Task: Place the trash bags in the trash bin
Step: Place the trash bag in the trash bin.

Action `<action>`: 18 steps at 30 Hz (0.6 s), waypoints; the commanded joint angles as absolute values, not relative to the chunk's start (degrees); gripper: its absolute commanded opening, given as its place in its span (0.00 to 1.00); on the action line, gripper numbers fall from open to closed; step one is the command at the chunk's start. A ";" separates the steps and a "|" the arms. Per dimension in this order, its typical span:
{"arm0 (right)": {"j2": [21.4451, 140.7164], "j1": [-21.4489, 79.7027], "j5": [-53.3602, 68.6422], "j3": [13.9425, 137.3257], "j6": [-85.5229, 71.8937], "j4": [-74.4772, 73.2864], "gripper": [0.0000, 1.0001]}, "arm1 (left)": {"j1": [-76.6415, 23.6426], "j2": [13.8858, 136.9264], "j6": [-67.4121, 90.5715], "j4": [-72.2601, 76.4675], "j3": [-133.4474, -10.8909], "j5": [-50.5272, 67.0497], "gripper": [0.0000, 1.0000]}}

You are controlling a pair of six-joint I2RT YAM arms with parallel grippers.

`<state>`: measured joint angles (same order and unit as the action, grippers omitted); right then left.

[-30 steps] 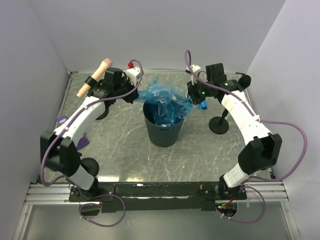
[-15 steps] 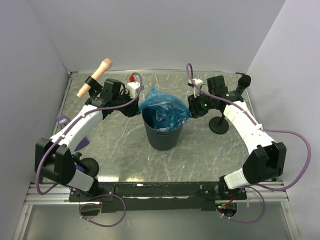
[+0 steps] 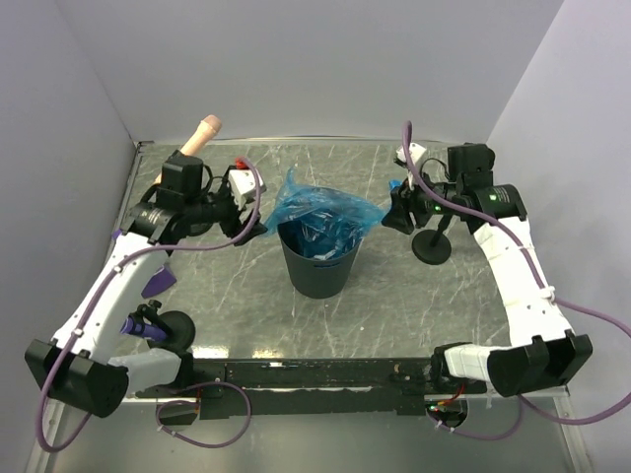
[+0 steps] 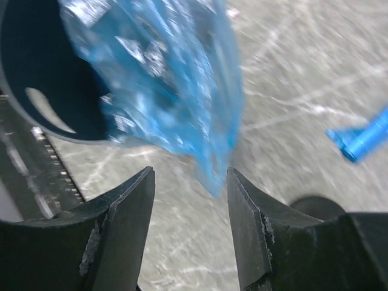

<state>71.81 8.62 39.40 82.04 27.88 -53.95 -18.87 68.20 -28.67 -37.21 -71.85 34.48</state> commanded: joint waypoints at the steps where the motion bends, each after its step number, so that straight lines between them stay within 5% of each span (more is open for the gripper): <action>1: 75.93 8.61 49.73 86.12 29.62 -52.91 0.59 | -18.54 73.47 -33.66 -41.13 -76.80 43.67 0.78; 8: 81.38 10.37 48.52 90.08 29.00 -48.08 0.59 | -18.81 80.84 -30.58 -37.17 -82.43 43.42 0.71; 16: 86.04 10.81 52.56 94.40 32.78 -55.02 0.45 | -18.81 88.06 -37.70 -52.28 -90.61 49.91 0.43; 18: 85.87 11.25 52.82 94.05 32.70 -55.02 0.38 | -18.81 89.38 -39.19 -55.88 -91.75 51.15 0.29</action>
